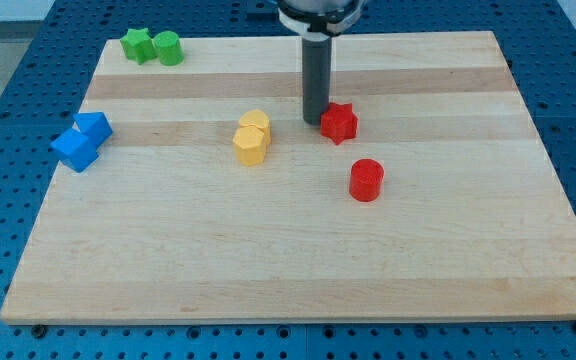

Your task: Push the red blocks towards the yellow blocks

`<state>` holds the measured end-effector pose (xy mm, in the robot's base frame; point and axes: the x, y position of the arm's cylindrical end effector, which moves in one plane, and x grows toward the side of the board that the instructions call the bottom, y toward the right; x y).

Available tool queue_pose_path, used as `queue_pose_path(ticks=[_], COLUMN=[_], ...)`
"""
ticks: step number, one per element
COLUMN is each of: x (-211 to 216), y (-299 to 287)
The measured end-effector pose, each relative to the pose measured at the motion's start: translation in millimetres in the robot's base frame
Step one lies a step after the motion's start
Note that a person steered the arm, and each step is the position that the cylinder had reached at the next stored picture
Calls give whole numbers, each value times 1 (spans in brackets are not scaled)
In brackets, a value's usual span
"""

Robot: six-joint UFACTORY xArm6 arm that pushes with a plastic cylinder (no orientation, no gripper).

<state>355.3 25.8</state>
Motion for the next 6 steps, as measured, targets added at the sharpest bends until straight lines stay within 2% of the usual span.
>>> queue_pose_path(ticks=[1, 2, 3, 4, 5, 6], x=[-23, -13, 20, 59, 117, 158], y=[50, 126, 180, 198, 233, 176])
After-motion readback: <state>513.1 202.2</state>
